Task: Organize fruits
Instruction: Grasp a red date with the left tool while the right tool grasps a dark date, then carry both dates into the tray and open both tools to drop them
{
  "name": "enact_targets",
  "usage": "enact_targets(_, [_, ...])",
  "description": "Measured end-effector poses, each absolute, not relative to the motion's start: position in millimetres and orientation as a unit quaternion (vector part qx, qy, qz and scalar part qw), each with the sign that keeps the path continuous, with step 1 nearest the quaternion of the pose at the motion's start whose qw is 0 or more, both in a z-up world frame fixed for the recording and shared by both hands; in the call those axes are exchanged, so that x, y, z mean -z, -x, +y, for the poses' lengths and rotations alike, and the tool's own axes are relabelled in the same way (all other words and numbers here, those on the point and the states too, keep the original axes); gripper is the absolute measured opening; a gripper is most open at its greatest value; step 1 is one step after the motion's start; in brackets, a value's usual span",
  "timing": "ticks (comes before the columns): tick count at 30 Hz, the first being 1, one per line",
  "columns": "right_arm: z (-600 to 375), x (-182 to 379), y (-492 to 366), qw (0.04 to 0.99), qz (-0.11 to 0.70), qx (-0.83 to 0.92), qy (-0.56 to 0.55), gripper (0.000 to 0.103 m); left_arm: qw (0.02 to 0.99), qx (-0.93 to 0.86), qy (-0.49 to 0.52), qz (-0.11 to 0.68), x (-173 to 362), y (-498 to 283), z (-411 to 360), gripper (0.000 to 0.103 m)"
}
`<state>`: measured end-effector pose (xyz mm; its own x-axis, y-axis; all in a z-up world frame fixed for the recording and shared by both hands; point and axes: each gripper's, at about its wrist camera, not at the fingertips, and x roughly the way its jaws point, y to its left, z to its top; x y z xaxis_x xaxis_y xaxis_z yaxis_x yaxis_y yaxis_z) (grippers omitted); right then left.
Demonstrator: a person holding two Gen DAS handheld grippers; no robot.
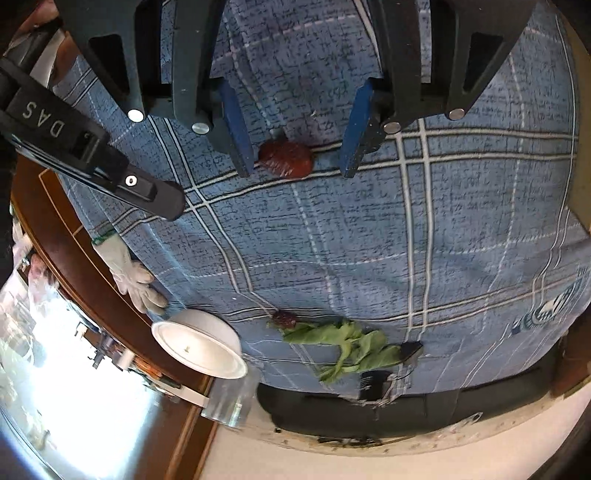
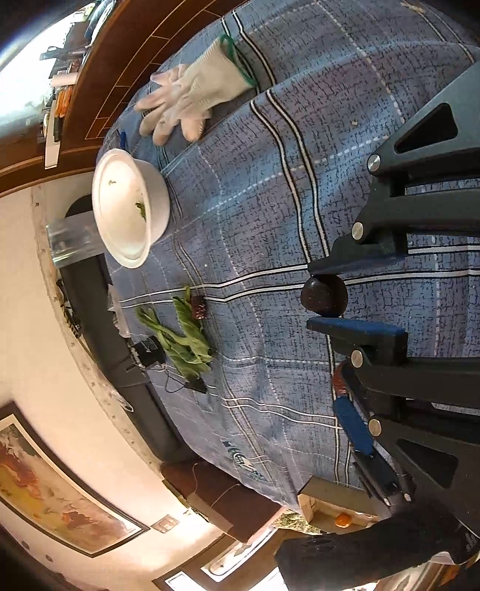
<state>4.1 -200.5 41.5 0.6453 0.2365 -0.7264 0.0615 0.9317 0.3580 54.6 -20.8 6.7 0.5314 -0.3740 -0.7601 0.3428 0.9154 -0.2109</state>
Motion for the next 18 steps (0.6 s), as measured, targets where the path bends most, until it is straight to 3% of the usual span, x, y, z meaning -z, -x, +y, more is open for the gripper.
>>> enact_targets(1, [-199.9,-40.8,-4.1,0.889,0.419,-0.050,-0.177,0.025,0.873,0.212,0.015,0.439,-6.0,-54.6,-22.4,0.031])
enact_targets(18, [-184.0,-41.7,1.0,0.902,0.403,-0.056,-0.142,0.024,0.888,0.193,0.091,0.408,-38.1,-34.5,26.5,0.031])
